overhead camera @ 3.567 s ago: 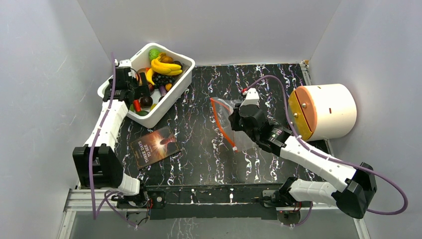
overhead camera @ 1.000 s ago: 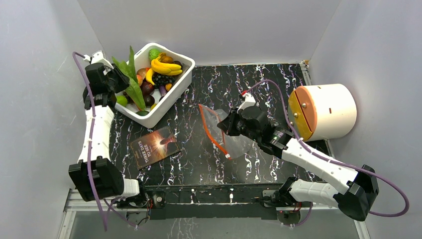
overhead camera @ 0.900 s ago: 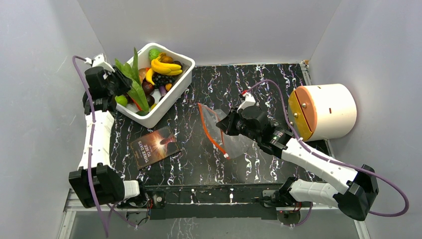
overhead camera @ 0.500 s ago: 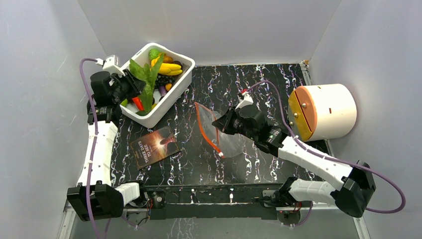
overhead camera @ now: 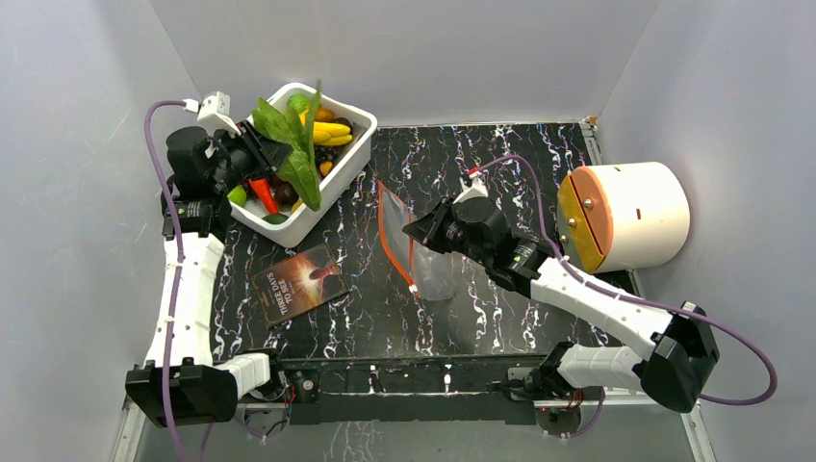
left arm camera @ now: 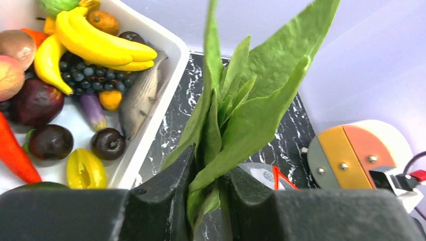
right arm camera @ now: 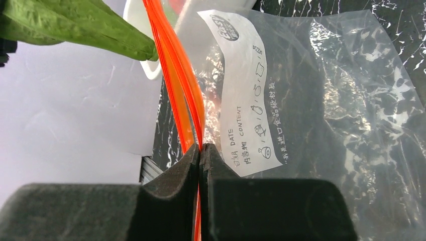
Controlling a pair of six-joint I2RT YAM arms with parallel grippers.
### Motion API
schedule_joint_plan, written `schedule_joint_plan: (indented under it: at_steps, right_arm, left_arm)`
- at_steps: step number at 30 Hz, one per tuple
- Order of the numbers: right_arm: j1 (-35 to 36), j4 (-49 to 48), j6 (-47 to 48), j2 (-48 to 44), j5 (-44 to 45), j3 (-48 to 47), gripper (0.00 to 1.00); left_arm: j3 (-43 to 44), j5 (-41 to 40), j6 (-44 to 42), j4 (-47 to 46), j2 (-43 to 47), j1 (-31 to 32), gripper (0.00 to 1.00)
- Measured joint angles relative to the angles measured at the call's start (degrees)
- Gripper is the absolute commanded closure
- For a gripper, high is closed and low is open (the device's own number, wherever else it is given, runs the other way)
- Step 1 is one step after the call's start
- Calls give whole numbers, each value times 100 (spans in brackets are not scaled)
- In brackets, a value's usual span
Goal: Place the food in the zip-top bag and seal the zipper
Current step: Pick up the fake vegetable from the bin, then place the fake vegetable in the zipper food storage bag.
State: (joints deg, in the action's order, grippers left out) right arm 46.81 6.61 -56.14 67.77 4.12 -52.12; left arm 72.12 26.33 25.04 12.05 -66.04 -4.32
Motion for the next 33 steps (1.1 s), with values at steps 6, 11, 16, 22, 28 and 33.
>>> schedule_joint_plan:
  at_steps: [6,11,16,22,28,33]
  right_arm:
    - [0,-219,-466,0,166,0,100]
    - [0,-411,-813,59,291,-2,100]
    - [0,-555,-1003,284,415,-31,100]
    - [2,-691,-1196,590,378,-63,100]
    - [0,-859,-1370,772,345,-199,100]
    - [0,-918,-1471,772,345,-243,100]
  left_arm:
    - [107,472,540,-131,26,48,81]
    - [107,857,1106,-466,48,96,81]
    - [-4,1233,1827,-1069,133,164,82]
    - [-745,1611,3132,-2481,249,247,83]
    - [-1272,1609,3869,-3423,214,363,84]
    - [-1707,1534,4072,-4022,214,459,84]
